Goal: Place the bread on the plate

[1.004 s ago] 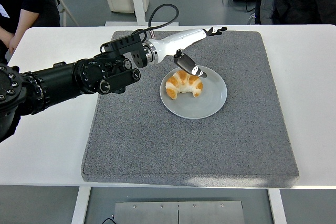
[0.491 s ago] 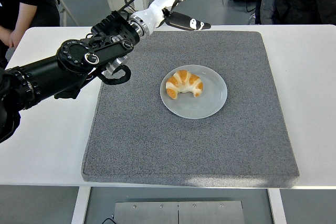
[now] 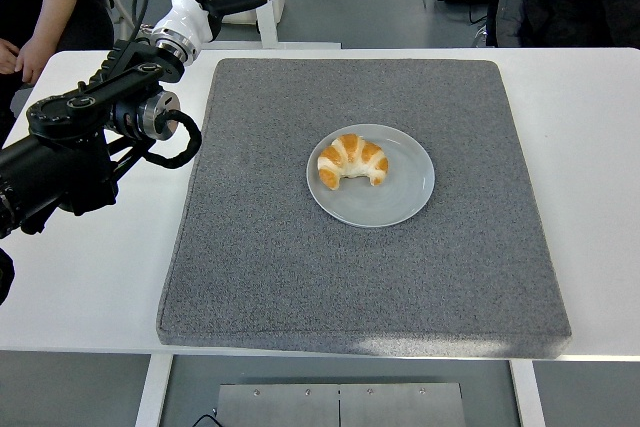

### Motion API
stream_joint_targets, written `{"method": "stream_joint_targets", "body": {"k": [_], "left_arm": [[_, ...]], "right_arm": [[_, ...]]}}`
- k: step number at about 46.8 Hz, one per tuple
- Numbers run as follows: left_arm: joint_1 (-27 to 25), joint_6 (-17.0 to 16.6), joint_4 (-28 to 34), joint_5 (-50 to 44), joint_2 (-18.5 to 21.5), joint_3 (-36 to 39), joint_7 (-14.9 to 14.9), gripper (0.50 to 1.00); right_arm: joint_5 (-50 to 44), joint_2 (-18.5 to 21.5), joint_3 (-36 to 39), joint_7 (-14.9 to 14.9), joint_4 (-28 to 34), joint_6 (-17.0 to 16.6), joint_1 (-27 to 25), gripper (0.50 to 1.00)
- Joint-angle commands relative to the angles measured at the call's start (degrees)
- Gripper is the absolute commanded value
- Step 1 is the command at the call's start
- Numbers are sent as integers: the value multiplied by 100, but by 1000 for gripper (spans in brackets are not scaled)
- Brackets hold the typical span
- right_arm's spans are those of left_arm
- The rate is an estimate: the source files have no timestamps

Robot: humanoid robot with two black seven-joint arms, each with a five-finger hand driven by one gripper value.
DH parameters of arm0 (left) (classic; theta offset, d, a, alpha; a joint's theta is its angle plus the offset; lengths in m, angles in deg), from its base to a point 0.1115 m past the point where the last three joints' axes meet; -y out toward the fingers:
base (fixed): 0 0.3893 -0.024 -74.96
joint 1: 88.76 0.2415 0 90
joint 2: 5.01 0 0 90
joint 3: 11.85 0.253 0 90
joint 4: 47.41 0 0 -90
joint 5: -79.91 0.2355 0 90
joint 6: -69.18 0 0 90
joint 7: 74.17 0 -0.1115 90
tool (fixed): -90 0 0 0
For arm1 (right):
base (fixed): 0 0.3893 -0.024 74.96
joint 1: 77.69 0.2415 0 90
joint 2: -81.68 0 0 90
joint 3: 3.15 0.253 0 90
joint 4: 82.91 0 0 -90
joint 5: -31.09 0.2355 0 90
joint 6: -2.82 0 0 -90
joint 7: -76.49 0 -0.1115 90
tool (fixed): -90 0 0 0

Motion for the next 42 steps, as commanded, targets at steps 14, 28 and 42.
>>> {"method": "stream_joint_targets", "body": {"k": [14,28,42], "left_arm": [[447,90,1,-59,19,-294,39,977],[842,108,1,-41,-24,-910,39,977],[913,108,1,-15,-33,-901,39,977]], "right_arm": [[0,0,0,1,0,1,0,1000],[0,0,9,1,0,1,9,1000],[-9,0,0,1,0,1,9,1000]]}}
